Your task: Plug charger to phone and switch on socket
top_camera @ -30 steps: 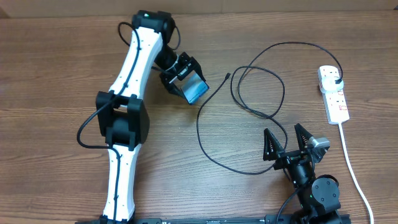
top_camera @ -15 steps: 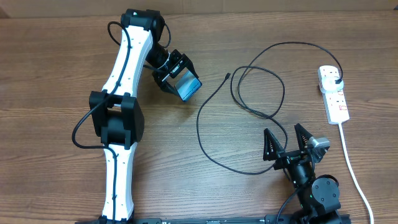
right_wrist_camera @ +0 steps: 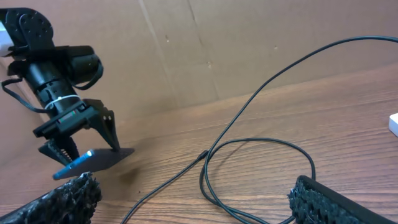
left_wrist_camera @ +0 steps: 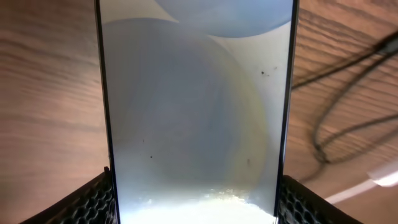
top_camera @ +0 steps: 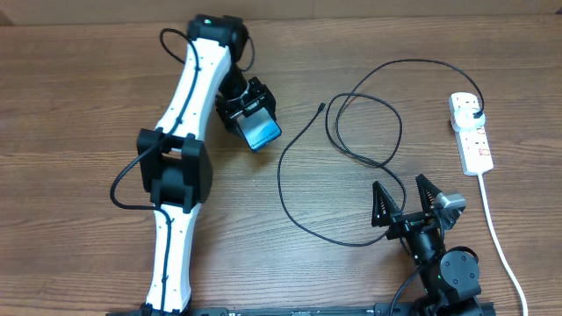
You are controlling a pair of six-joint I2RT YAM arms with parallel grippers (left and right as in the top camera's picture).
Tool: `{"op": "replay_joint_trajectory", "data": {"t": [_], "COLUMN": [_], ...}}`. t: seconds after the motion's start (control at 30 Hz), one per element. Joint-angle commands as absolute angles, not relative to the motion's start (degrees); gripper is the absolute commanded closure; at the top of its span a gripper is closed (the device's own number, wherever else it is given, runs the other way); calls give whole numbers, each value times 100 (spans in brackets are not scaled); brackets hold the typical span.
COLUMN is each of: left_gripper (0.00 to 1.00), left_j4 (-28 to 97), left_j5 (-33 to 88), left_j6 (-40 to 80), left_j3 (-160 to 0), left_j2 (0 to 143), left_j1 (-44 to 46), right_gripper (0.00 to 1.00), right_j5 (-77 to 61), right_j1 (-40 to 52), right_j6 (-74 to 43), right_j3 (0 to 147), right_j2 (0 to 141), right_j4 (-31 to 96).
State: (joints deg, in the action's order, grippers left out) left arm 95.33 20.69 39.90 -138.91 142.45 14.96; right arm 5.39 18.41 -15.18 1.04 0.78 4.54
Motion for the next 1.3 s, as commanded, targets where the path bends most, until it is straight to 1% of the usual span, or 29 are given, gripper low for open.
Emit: {"op": "replay_joint_trajectory", "data": {"t": [0.0,0.1,0.2,0.27,0.3,0.5,0.57,0.7,0.87,1.03,1.1,1.17,1.27], "left_gripper": [95,96,96,96,96,96,96,96,96,96,96,96,96], "left_j4": [9404,9251,9137,9094,9074,8934,8914,8934,8923,8855,8792,8764,8750], "left_j5": [1278,1013,991,989,993,1011,1017,1164,1317,1323,1382,1468,1490], "left_j6": [3896,3865,3721,3699,3697,3662,3688,3708,3728,3791,3809,3903,3992], "left_j3": [-14053,-14053,-14053,-14053,-14053,-14053,-14053,-14053,-14053,-14053,-14053,-14053,-14053], "left_j2": [14195,14195,14195,14195,14195,14195,14195,14195,14195,14195,14195,14195,14195], "left_j1": [1625,1710,1745,1745,1745,1745,1745,1745,1745,1745,1745,1745,1745], "right_gripper": [0,0,0,0,0,0,0,0,0,0,1,1,1], "right_j5": [596,596,593,364,150,-1455,-1599,-1660,-1806,-2132,-2080,-1959,-1806], "right_j1": [1859,1859,1859,1865,1863,1870,1870,1870,1870,1986,2095,2209,2353], "right_j6": [-1494,-1494,-1498,-1575,-1796,-5186,-5747,-6040,-6016,-5800,-5568,-5339,-5070], "right_j3": [45,45,45,45,45,45,45,45,45,51,115,296,596], "right_j2": [16,16,16,16,16,71,99,108,110,246,412,725,1435], "right_j4": [423,423,405,397,390,353,331,327,283,-272,-443,-336,-325]}}
